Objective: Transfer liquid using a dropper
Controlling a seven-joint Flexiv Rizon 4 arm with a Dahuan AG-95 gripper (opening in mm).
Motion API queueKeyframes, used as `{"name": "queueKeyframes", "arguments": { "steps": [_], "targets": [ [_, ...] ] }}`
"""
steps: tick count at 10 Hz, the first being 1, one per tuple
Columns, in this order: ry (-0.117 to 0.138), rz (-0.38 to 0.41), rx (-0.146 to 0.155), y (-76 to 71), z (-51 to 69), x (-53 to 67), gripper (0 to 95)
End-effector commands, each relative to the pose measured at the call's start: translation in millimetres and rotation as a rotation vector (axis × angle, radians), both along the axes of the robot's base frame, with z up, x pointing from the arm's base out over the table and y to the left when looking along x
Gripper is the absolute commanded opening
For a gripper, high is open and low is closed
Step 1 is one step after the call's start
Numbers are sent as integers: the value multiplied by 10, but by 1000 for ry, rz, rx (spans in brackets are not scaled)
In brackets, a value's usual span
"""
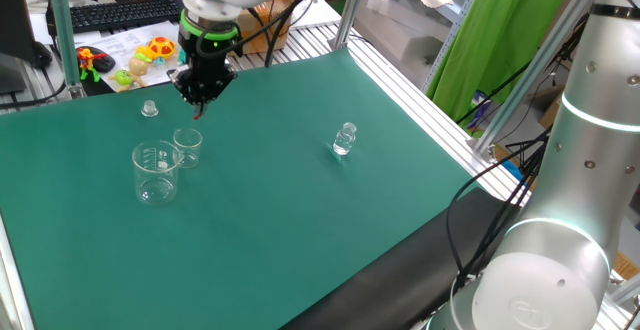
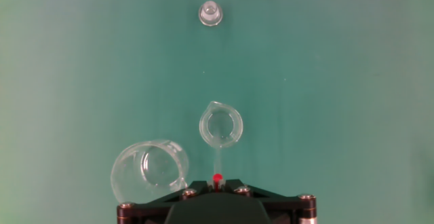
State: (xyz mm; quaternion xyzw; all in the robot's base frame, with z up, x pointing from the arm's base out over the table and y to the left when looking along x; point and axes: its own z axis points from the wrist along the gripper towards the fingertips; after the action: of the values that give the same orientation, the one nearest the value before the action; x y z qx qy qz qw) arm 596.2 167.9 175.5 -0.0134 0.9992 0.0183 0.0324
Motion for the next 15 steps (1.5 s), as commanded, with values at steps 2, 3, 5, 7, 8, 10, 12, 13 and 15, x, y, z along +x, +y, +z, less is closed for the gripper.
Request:
{"name": "queueKeyframes", "arguments": {
  "steps": [2,3,5,7,8,10,12,13,15],
  "targets": [
    [-6,-2,5,4,-74,-2,0],
    [-6,-4,5,4,-81,-3,190],
    [-5,-9,4,6,-83,-2,380],
    [-6,-14,3,6,-82,0,380],
    [-9,-19,3,6,-77,6,570],
    [-12,-24,2,6,-19,20,570],
    [-12,-26,-5,-1,181,61,190],
    [-12,-24,-7,-7,243,73,0],
    [-8,-18,-32,-65,569,142,0]
  ]
}}
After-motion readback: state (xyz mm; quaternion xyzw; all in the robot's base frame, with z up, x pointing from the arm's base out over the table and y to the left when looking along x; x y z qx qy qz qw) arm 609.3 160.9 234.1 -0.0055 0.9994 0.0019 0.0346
